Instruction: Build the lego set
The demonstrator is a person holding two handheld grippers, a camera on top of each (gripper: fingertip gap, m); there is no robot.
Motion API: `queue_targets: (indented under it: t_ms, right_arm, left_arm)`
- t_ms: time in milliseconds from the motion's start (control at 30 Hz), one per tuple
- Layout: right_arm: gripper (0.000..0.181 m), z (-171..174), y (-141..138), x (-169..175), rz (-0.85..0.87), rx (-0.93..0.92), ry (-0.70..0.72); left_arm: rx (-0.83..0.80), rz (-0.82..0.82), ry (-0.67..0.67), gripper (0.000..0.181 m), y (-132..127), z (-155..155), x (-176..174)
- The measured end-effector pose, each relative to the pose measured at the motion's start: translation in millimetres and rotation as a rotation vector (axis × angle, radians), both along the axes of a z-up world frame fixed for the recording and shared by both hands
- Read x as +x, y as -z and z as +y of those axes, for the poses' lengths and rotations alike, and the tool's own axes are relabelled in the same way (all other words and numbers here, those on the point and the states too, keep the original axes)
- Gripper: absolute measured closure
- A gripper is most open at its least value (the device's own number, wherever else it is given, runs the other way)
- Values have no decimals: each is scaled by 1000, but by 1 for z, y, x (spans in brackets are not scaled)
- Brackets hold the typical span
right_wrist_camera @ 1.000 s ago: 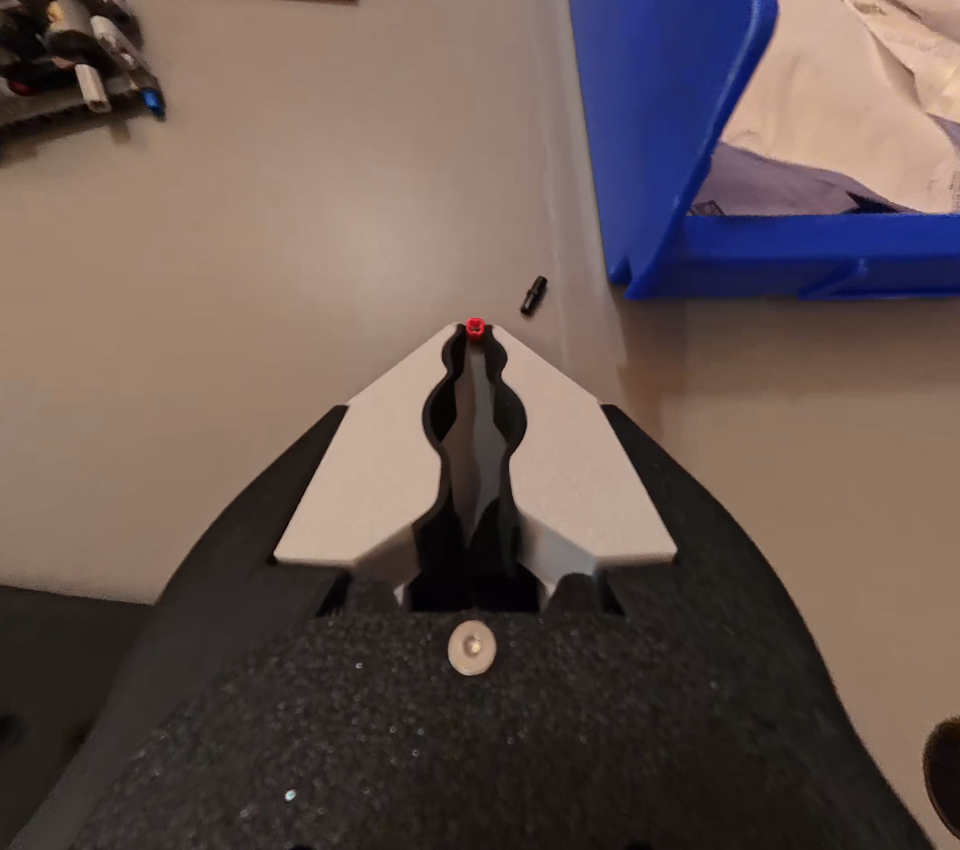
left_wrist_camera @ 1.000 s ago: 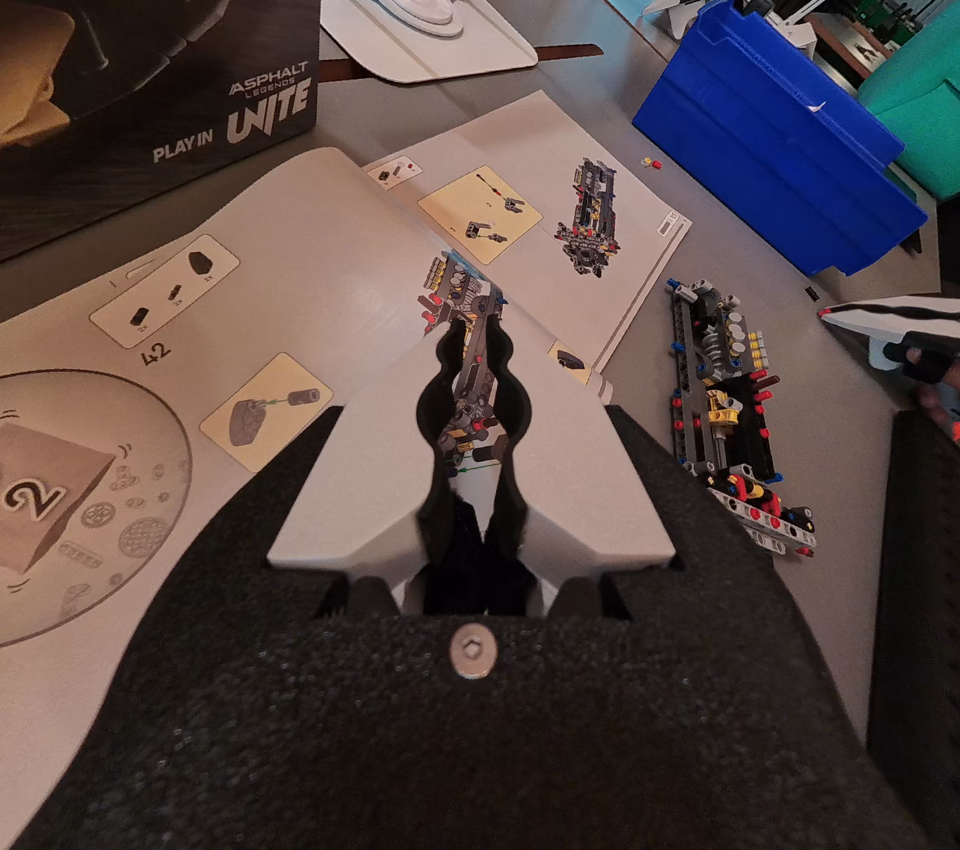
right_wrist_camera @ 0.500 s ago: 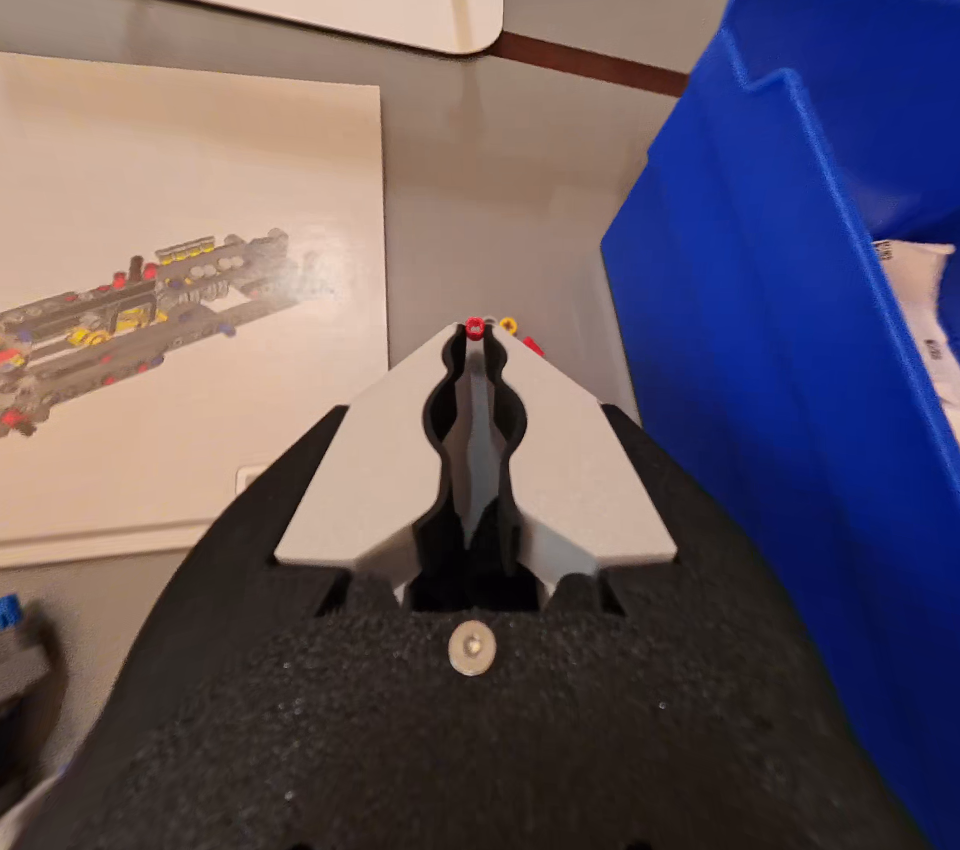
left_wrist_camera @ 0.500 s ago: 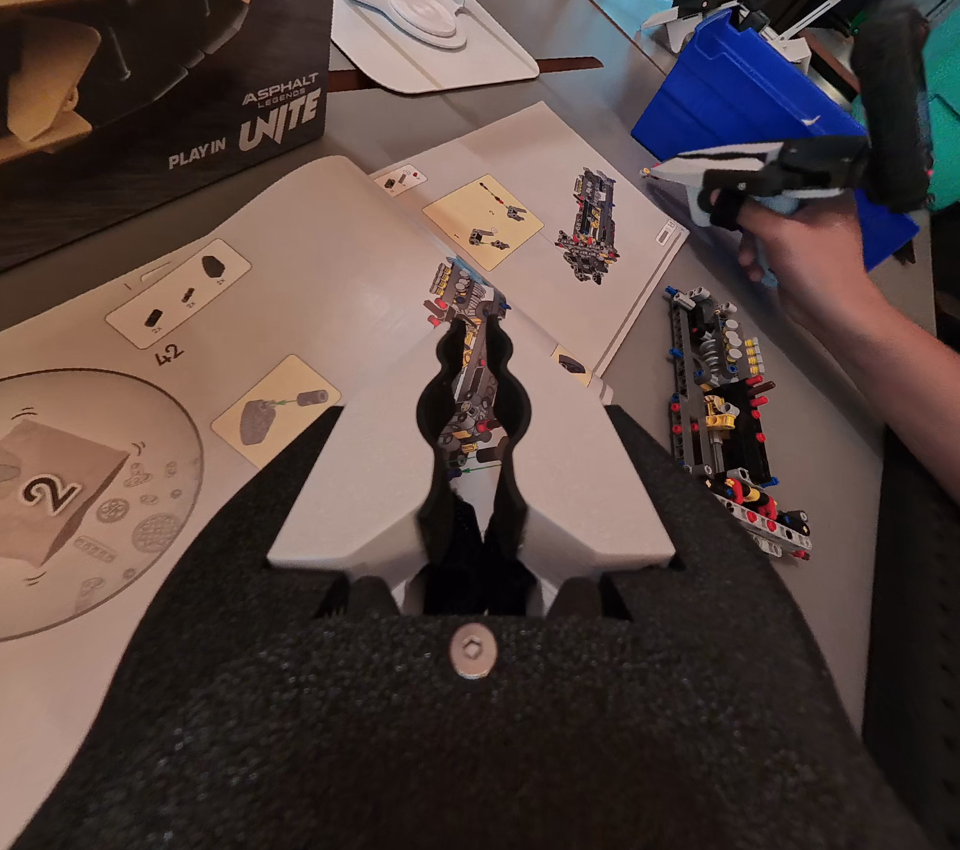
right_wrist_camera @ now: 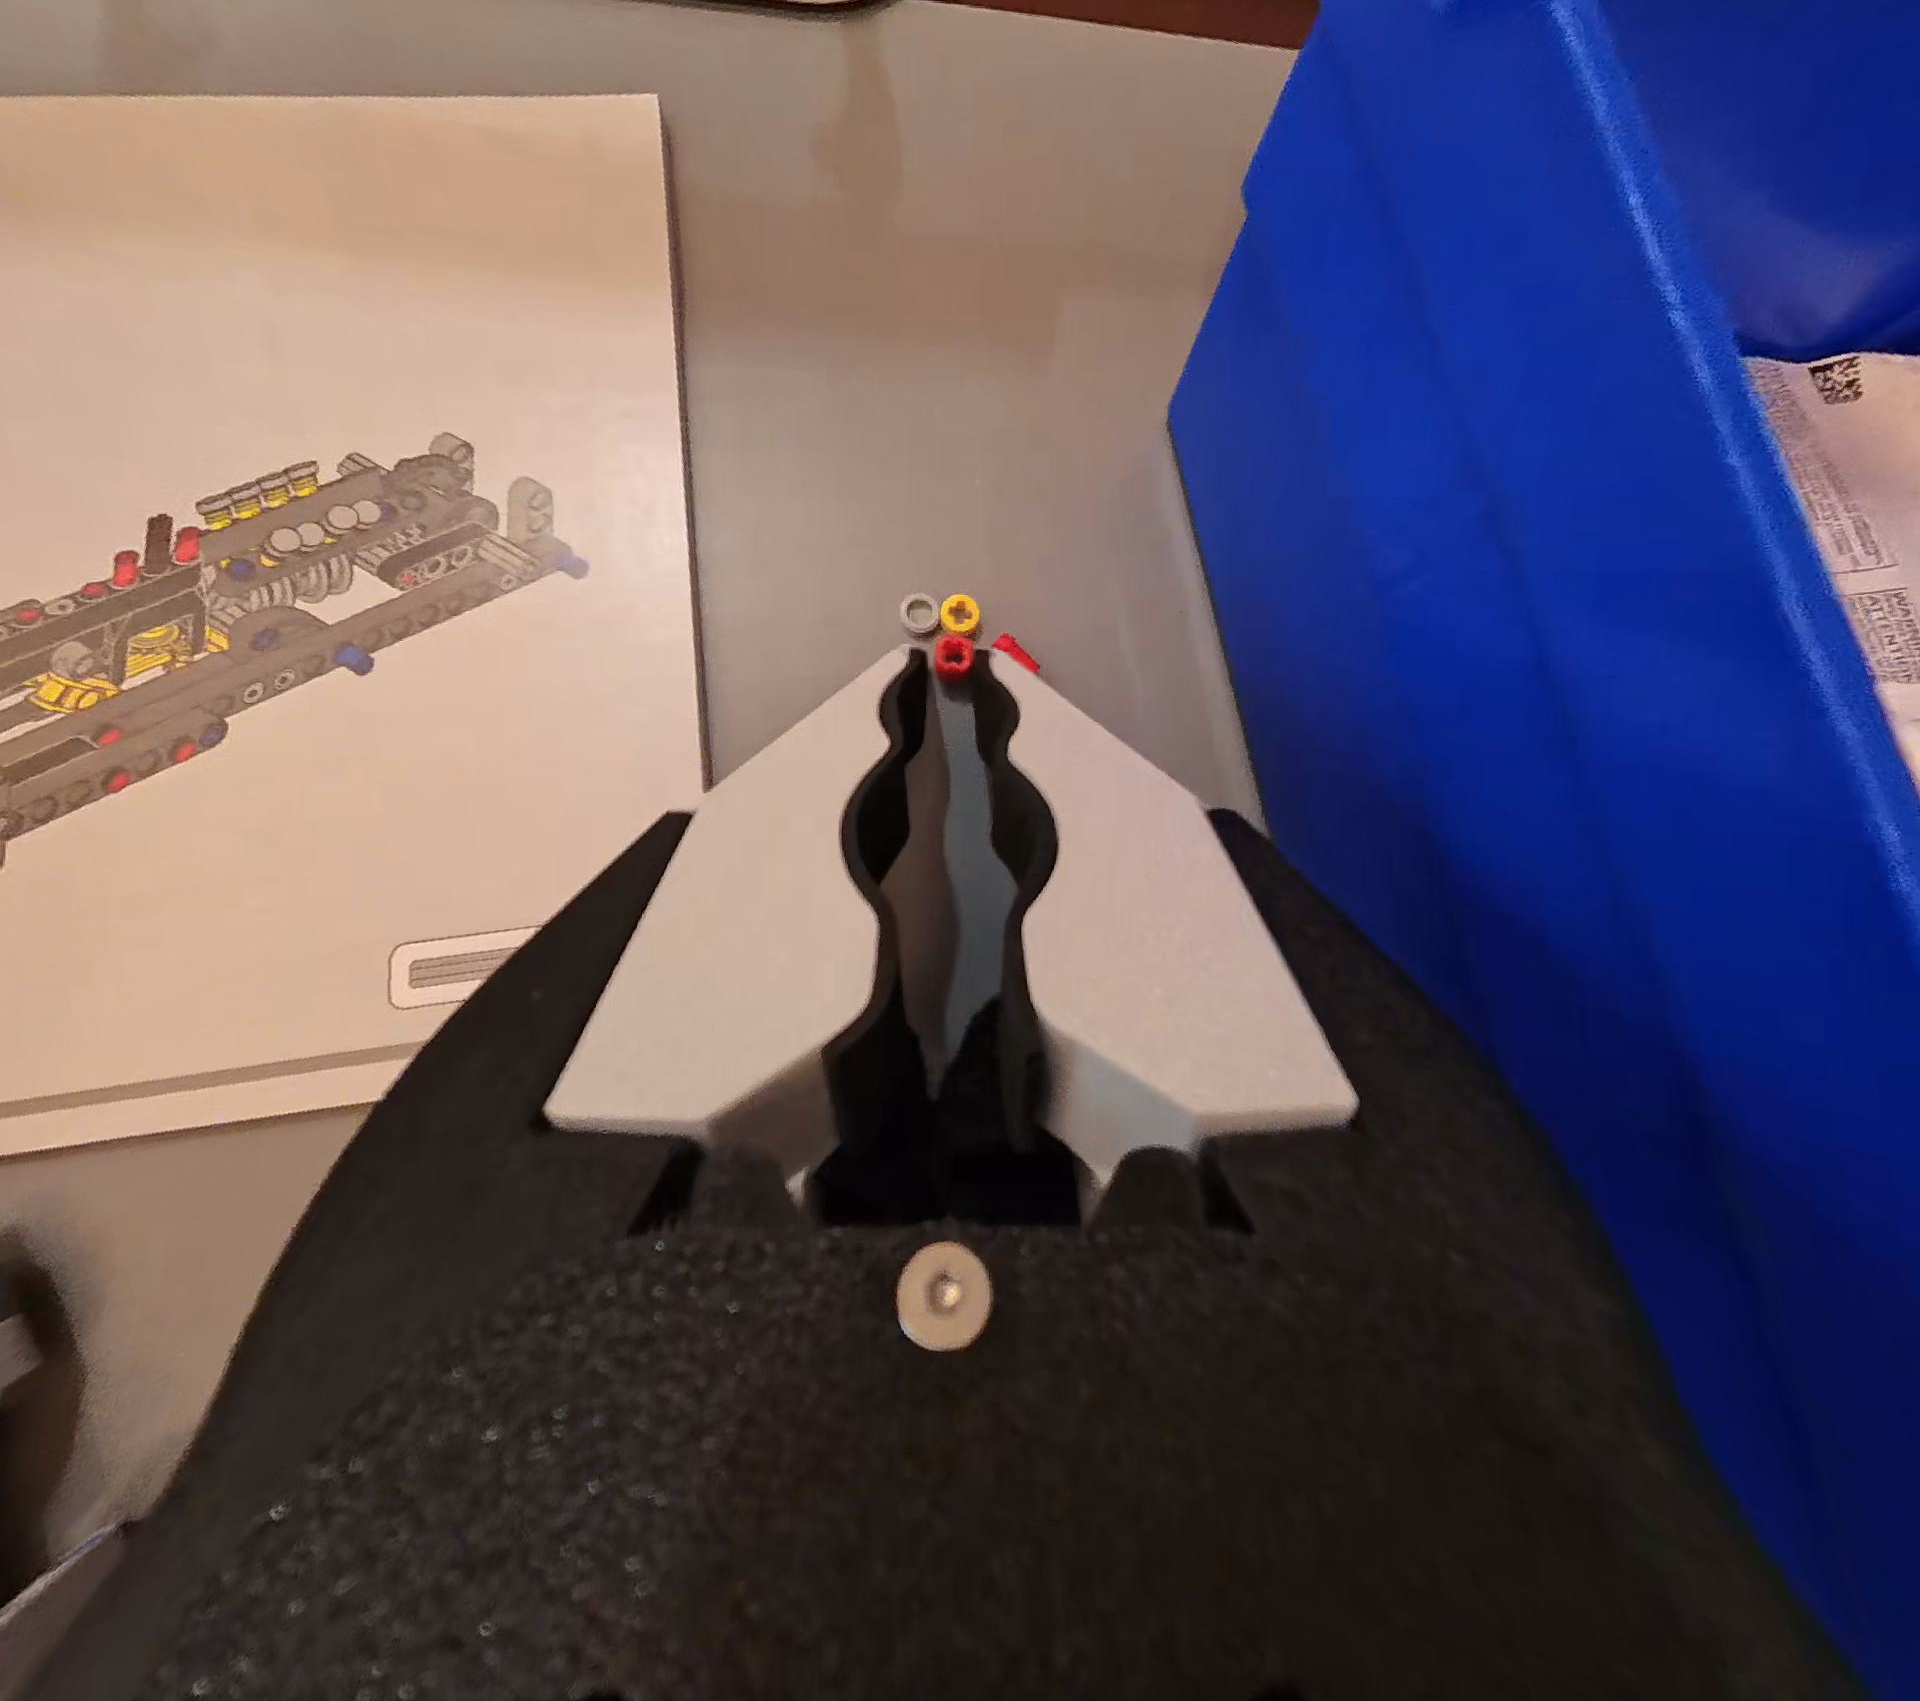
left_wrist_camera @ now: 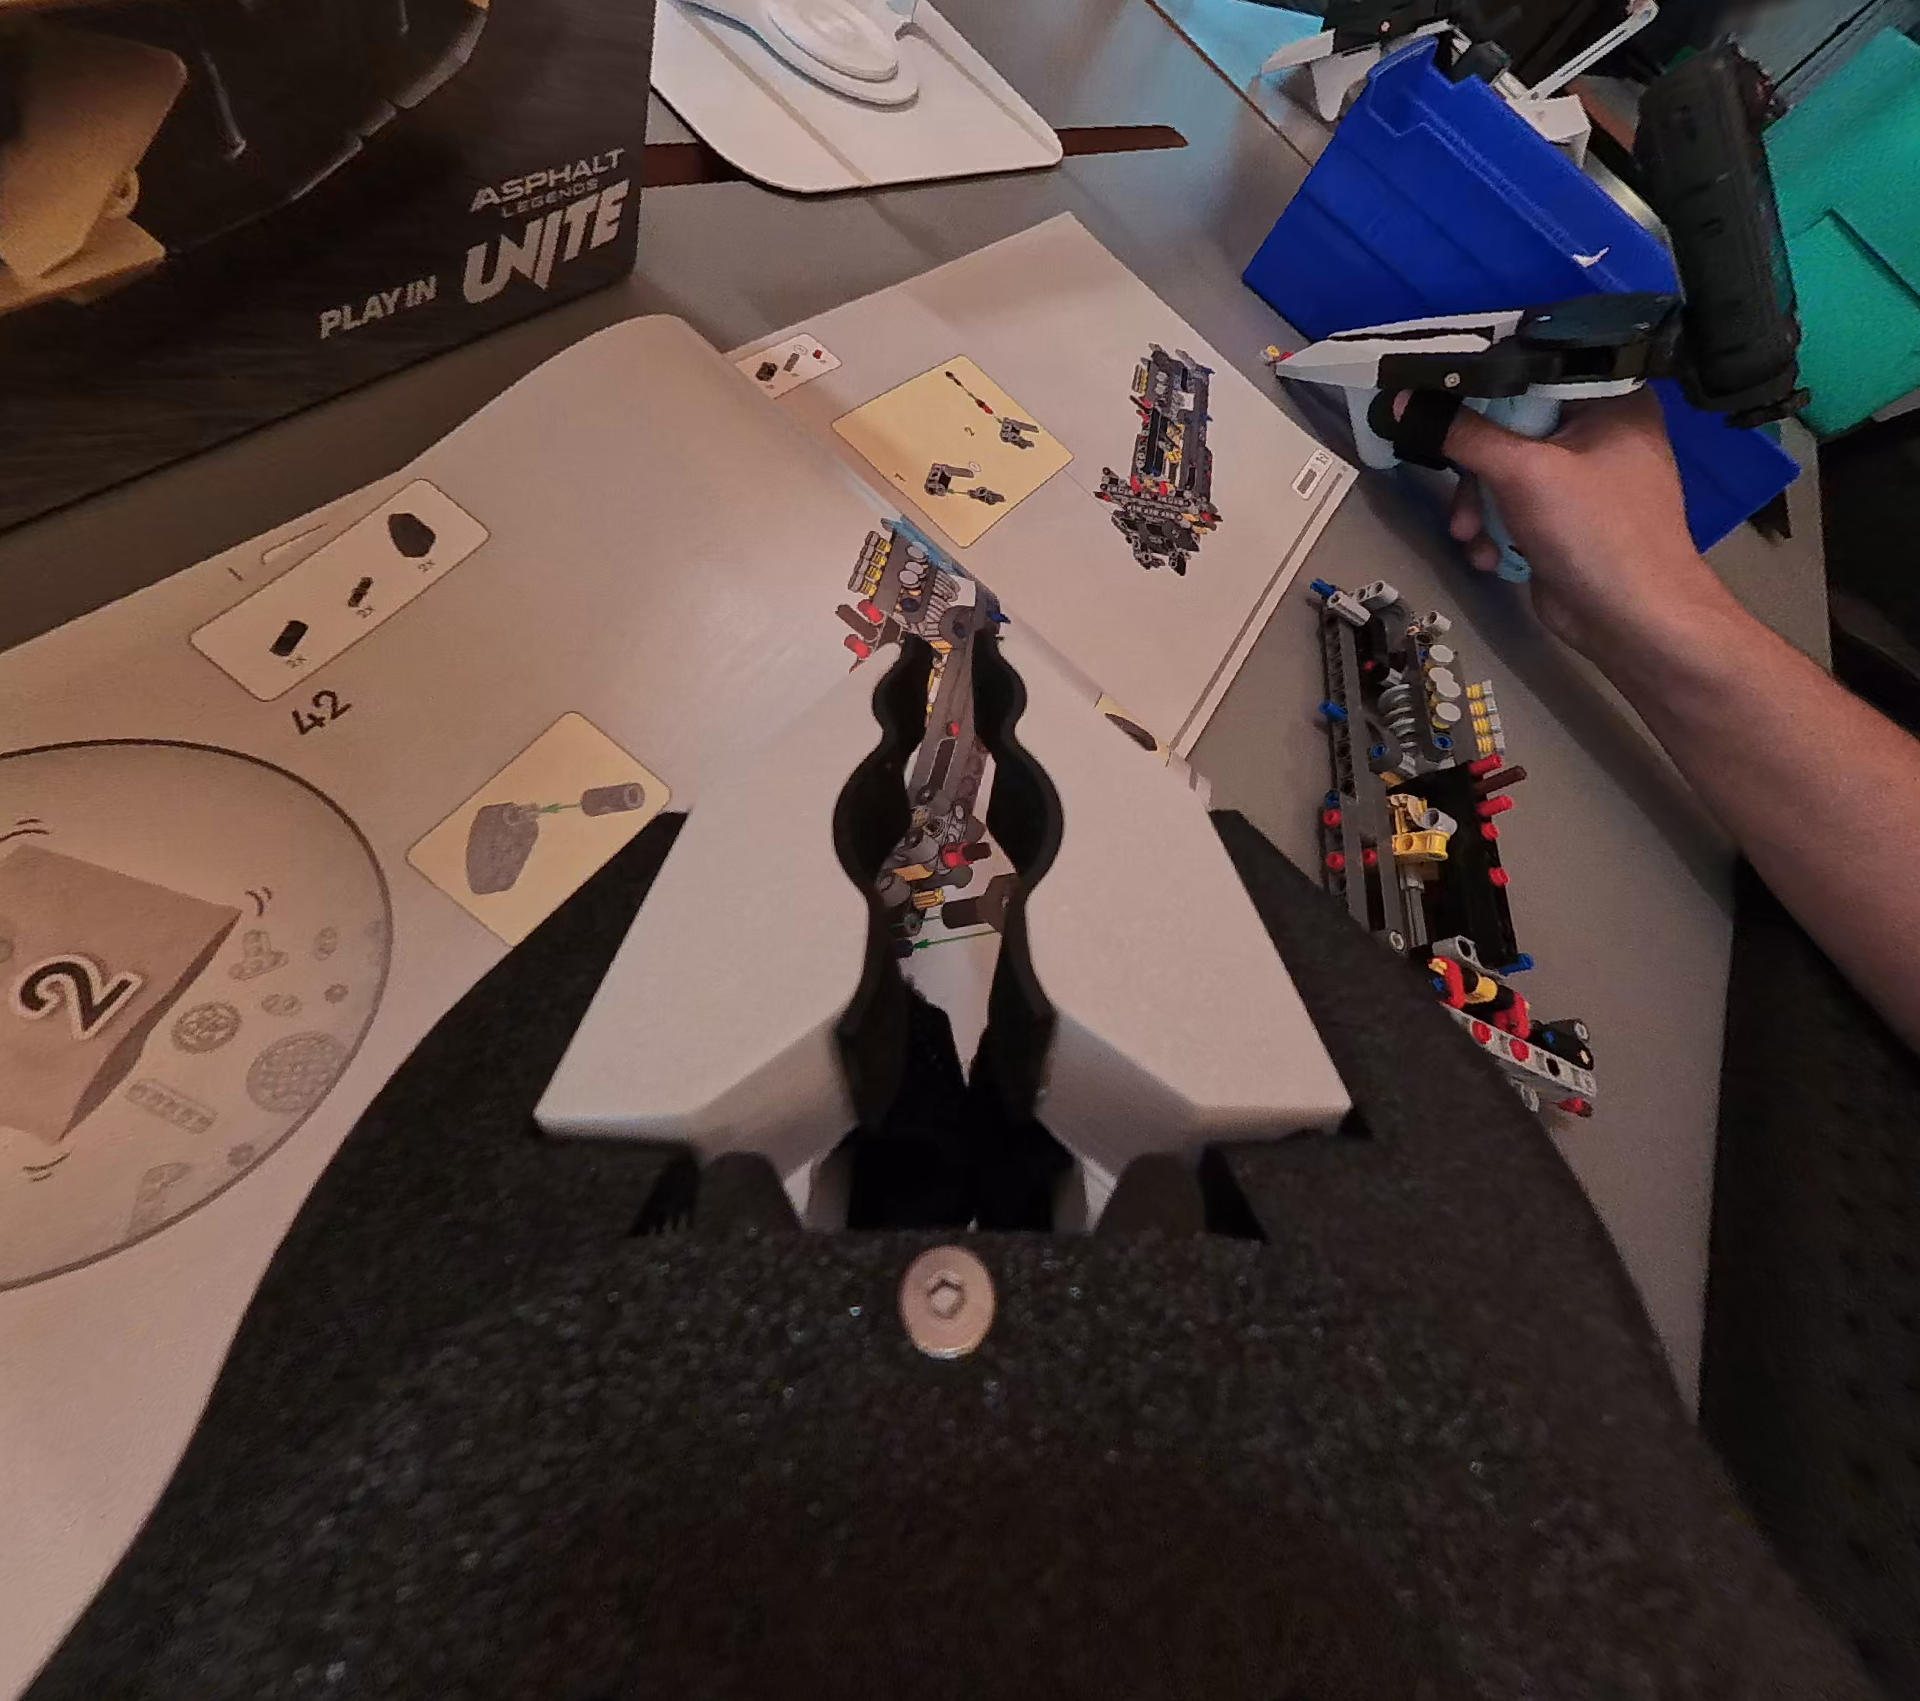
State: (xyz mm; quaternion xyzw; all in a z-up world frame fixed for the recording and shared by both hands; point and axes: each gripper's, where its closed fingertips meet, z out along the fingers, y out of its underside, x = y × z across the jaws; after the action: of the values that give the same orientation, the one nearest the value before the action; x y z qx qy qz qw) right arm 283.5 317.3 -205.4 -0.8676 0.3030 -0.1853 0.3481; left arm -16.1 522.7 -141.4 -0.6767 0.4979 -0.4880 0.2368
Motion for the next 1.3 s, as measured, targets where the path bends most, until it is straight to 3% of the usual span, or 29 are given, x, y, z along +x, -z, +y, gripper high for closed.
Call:
queue_targets:
  t_ms: [167,400,567,733,867,933,1100,1200,1300]
  right_arm:
    - [160,-17,-13,-36,15,42,-61]
    - [160,-142,-13,-112,-10,35,30]
    - [161,-200,-13,-108,-25,35,141]
    - [159,-198,-1,-100,34,53,161]
    - [178,-197,0,-94,23,44,172]
    - [178,-191,-1,-97,28,25,146]
    - [178,-108,-24,-99,-68,64,-24]
    - [178,-49,-34,-73,-128,96,-63]
    - [178,-11,-25,-40,-109,63,-66]
  left_arm:
    - [-1,0,-3,175,0,1,0]
    - [-13,8,17,175,3,-5,2]
    - [-8,18,42,174,6,-14,5]
    - [24,32,32,175,8,-11,4]
    - [26,30,16,175,7,-6,2]
    - [20,26,13,175,7,-6,2]
    - [21,26,17,175,6,-7,3]
    - [28,26,19,175,5,-7,2]
    - [38,24,10,175,3,-4,1]
